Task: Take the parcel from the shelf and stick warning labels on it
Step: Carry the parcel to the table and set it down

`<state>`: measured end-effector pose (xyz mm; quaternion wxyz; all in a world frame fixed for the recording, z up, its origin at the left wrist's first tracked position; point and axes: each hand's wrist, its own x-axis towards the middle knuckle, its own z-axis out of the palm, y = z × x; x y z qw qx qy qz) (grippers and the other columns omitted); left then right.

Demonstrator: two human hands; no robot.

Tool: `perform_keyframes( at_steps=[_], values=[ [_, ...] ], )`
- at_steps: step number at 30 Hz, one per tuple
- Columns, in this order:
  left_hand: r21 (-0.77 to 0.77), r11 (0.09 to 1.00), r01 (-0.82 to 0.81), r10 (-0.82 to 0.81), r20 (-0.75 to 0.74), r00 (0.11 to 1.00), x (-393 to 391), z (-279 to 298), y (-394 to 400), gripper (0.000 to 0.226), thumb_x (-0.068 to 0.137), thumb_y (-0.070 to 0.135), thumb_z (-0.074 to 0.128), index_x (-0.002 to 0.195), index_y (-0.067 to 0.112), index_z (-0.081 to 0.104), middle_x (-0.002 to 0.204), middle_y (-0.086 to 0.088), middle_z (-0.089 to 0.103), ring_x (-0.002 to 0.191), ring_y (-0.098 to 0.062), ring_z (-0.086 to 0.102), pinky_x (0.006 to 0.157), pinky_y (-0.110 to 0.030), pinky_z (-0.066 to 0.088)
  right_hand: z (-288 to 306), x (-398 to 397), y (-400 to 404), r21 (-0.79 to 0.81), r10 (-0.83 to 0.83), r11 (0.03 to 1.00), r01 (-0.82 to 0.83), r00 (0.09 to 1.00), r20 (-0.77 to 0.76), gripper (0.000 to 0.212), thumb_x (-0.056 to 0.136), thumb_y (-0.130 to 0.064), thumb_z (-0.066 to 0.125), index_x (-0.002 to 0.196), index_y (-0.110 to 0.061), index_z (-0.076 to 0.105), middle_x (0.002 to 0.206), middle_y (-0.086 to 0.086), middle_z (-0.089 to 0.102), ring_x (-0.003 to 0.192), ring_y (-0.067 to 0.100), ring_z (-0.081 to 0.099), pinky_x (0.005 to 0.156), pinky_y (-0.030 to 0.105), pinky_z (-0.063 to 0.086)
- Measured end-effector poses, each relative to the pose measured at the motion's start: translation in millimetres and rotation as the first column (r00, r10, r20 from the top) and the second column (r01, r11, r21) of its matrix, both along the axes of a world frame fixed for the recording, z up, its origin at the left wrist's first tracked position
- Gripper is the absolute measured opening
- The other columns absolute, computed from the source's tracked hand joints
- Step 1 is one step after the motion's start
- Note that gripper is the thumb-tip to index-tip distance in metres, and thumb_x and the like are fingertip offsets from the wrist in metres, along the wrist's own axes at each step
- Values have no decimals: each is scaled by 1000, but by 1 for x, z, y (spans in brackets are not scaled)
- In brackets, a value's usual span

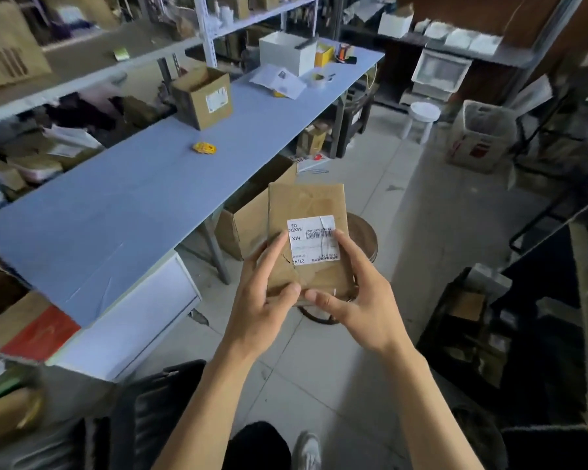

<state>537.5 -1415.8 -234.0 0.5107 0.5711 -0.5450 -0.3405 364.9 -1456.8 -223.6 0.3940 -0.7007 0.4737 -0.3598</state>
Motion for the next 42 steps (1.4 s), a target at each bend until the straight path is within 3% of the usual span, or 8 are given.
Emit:
perform_keyframes(
  at_steps=[6,13,15,18,21,27,31,42],
  values=[
    [25,995,-100,100,3,995,28,-2,-96,69,89,-10,53,146,26,42,150,1,34,128,19,37,89,1,41,-7,36,-115,44,119,992,-120,993,19,90,69,-45,84,145,-42,35,146,-17,47,134,4,45,110,36,43],
    [53,975,-216,214,53,975,102,-18,-208,63,83,15,51,140,41,47,149,5,35,139,3,33,98,-2,36,-17,118,-245,82,241,967,-243,970,31,89,69,-40,85,143,-46,35,143,-19,50,131,0,48,107,36,45],
    [83,967,-241,238,45,970,124,-15,-233,62,83,17,51,139,44,47,148,7,35,134,8,37,95,-1,38,-16,142,-276,93,261,960,-263,965,30,89,70,-43,84,143,-47,34,144,-20,50,131,0,48,107,36,45],
    [79,958,-277,273,60,960,156,-11,-277,62,83,17,51,140,41,46,147,6,36,126,16,41,90,1,39,-12,177,-323,84,295,952,-296,955,22,87,71,-42,83,144,-47,34,142,-22,50,128,-3,48,105,29,46],
    [90,945,-316,311,66,948,178,-6,-316,61,83,18,51,140,38,46,148,6,37,130,11,40,94,-1,39,-8,204,-366,92,329,939,-332,943,44,86,73,-37,83,144,-45,35,142,-21,50,128,-4,48,104,23,45],
    [61,926,-373,370,58,927,218,-5,-395,59,90,5,53,141,35,47,148,3,36,123,19,42,86,-1,44,-15,251,-458,89,387,915,-393,919,75,87,73,-32,84,144,-44,36,144,-19,49,131,-1,47,106,30,46],
    [65,893,-445,443,54,895,239,-6,-446,60,90,8,51,140,40,46,150,4,35,124,19,42,87,-2,44,-18,281,-519,95,440,888,-449,892,103,87,72,-33,85,143,-44,37,142,-18,52,130,5,49,104,39,49],
    [133,746,-652,652,51,757,314,-27,-515,58,89,1,57,135,37,51,148,7,39,124,16,42,82,-1,45,-40,383,-613,189,608,770,-610,791,78,85,73,-33,85,140,-50,37,135,-25,55,120,4,58,86,25,56]
  ],
)
